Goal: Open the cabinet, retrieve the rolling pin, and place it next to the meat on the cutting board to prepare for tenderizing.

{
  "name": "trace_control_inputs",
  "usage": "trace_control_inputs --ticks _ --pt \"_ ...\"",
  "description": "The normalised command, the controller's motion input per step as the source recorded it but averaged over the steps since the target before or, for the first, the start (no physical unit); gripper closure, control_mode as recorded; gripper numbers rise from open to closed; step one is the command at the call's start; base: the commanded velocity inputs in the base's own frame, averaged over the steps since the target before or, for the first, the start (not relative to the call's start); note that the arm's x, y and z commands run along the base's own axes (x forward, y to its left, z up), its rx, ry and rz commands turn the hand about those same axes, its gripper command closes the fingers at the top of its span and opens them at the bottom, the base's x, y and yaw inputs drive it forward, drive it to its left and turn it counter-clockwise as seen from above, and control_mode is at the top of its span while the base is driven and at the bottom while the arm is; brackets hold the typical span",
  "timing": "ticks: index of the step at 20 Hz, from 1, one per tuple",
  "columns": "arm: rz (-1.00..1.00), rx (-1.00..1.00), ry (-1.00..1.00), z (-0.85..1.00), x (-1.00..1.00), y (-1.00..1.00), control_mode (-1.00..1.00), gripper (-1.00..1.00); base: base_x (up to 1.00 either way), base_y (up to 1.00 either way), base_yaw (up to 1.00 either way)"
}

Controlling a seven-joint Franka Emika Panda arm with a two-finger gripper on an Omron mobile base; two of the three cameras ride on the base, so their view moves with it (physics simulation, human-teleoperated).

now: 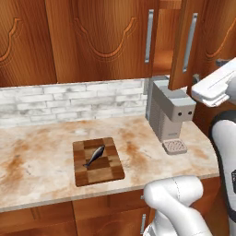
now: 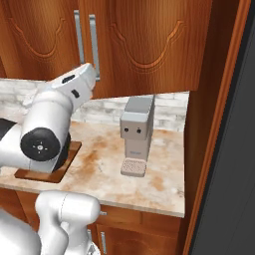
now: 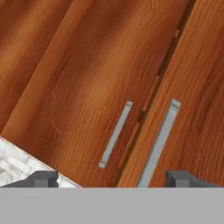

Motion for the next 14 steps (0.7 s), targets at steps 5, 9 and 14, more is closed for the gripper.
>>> trace_control_inputs --ticks 5,9,14 --pt "-0.14 -0.35 -0.03 0.06 -0.31 0.78 -1.0 -1.0 0.0 0.0 0.0" --pt "-0.3 -0.36 0.05 0.0 0.15 0.59 -1.0 -1.0 0.0 0.0 0.0" --pt "-0.36 -0.33 0.08 0.0 0.41 0.31 -1.0 -1.0 0.0 0.0 0.0"
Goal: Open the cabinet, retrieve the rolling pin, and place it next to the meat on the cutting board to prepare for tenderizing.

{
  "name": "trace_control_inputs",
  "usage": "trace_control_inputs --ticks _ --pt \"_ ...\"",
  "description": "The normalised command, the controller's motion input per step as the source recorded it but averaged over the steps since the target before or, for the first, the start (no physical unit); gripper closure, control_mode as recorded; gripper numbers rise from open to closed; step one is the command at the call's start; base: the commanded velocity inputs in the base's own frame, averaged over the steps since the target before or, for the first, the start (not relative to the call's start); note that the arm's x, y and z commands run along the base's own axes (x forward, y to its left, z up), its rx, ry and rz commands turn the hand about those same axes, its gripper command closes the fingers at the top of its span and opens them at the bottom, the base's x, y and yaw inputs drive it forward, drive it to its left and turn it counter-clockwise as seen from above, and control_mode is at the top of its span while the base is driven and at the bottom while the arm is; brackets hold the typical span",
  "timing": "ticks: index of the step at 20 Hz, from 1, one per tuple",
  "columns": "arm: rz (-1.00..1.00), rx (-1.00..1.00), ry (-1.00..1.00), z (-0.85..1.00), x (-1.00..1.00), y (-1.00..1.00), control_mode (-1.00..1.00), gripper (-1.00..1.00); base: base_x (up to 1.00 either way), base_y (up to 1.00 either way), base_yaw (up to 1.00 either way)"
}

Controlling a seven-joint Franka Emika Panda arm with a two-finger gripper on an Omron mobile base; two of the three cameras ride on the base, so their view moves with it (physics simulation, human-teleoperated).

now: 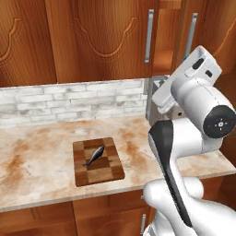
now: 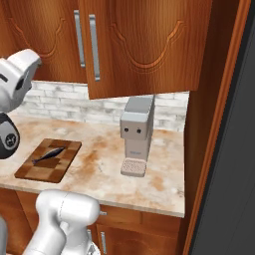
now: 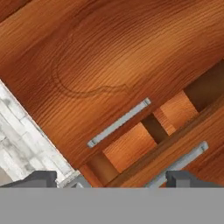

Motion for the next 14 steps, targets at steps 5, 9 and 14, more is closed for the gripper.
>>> trace_control_inputs --ticks 5,9,14 --pt "-0.21 -0.2 0.11 -0.02 0.4 0.02 -1.0 -1.0 0.0 0.0 0.0" --pt "-0.15 -0.14 0.21 -0.11 0.55 -0.01 -1.0 -1.0 0.0 0.0 0.0" --pt "-0.13 -0.09 0.16 -0.09 0.59 -0.13 -1.0 -1.0 0.0 0.0 0.0"
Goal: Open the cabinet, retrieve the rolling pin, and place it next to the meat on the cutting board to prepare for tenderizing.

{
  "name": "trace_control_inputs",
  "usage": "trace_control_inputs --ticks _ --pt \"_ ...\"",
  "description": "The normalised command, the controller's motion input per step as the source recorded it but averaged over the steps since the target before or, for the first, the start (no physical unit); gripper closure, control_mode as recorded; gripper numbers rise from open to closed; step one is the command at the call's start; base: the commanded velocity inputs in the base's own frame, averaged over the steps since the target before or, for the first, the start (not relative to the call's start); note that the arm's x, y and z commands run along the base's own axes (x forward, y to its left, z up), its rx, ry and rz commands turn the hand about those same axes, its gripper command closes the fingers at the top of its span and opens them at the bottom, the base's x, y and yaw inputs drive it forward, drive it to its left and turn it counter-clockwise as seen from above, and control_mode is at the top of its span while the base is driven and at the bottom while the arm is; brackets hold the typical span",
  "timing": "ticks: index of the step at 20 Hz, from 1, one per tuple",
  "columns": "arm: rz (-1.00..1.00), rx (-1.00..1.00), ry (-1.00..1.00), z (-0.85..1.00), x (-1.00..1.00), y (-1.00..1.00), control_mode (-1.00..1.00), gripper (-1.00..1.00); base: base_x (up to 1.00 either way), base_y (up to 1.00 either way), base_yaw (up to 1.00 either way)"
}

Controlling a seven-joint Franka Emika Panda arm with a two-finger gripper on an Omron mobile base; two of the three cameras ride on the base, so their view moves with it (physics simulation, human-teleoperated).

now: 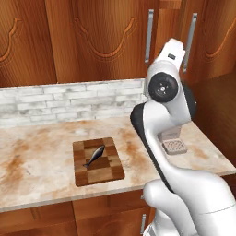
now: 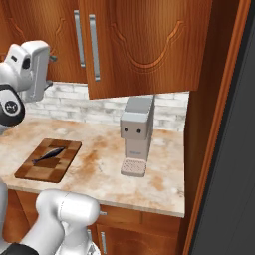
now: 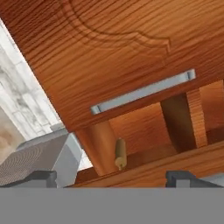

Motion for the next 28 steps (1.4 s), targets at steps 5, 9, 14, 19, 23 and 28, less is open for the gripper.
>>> trace_control_inputs --ticks 5,9,14,19,23,28 --pt "-0.13 -0.1 0.08 -0.09 0.56 -0.16 -1.0 -1.0 0.0 0.0 0.0" --pt "-0.14 -0.12 0.02 -0.11 0.57 -0.08 -1.0 -1.0 0.0 0.0 0.0" --pt "-0.11 -0.11 0.0 -0.1 0.56 -0.07 -1.0 -1.0 0.0 0.0 0.0" --pt "-0.09 -0.08 0.0 -0.07 0.55 -0.12 -1.0 -1.0 0.0 0.0 0.0" --pt "-0.06 -0.06 0.0 -0.02 0.45 -0.2 -1.0 -1.0 0.0 0.0 0.0" --pt "-0.04 -0.03 0.0 0.0 0.41 -0.21 -1.0 -1.0 0.0 0.0 0.0"
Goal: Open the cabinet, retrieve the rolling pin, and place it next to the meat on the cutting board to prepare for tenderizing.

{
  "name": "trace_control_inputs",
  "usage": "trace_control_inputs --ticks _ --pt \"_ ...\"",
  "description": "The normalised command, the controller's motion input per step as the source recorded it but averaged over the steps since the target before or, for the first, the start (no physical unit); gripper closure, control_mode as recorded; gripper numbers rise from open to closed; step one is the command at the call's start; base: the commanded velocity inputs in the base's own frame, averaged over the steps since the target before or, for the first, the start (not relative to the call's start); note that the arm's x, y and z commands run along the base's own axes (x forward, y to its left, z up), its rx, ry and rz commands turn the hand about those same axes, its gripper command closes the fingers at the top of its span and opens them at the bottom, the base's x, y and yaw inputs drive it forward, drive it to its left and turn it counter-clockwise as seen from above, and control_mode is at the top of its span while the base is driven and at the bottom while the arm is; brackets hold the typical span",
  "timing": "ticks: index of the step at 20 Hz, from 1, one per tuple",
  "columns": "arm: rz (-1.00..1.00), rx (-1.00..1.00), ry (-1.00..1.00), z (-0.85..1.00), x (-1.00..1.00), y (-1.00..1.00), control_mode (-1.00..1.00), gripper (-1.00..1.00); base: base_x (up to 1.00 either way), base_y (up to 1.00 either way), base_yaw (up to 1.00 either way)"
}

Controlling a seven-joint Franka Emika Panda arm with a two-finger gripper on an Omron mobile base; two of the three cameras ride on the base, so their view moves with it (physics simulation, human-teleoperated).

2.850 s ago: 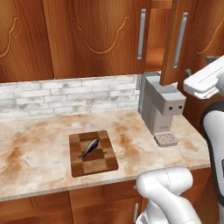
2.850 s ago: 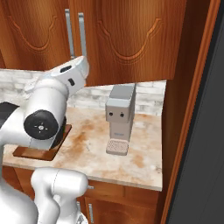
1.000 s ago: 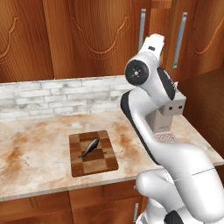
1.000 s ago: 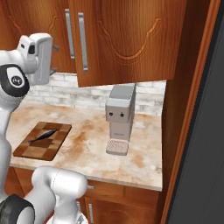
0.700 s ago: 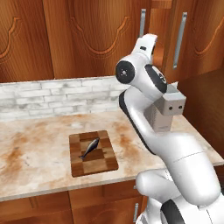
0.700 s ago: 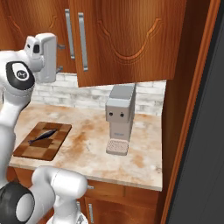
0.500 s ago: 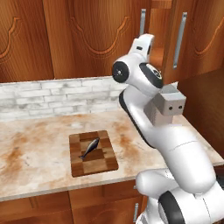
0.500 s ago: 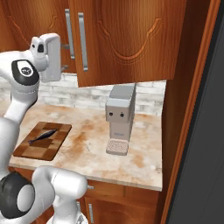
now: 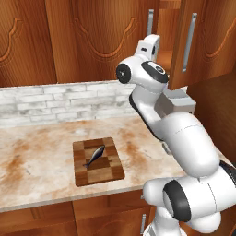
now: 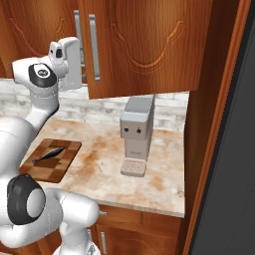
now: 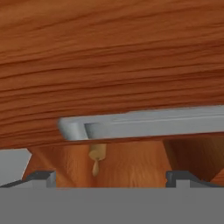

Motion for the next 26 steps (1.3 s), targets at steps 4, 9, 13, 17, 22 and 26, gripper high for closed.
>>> trace_control_inputs --ticks 4,9,13,17,22,26 --pt "-0.04 -0.01 0.0 0.0 0.4 -0.21 -1.0 -1.0 0.0 0.0 0.0" --pt "-0.03 -0.01 0.0 0.0 0.34 -0.25 -1.0 -1.0 0.0 0.0 0.0" --pt "-0.06 0.0 0.0 0.0 0.08 -0.33 -1.0 -1.0 0.0 0.0 0.0" --pt "-0.08 0.0 0.0 0.0 0.0 -0.41 -1.0 -1.0 0.0 0.0 0.0" --pt "-0.08 0.0 0.0 0.0 0.0 -0.44 -1.0 -1.0 0.0 0.0 0.0" --pt "-0.14 0.0 -0.03 0.0 -0.56 -0.48 -1.0 -1.0 0.0 0.0 0.0"
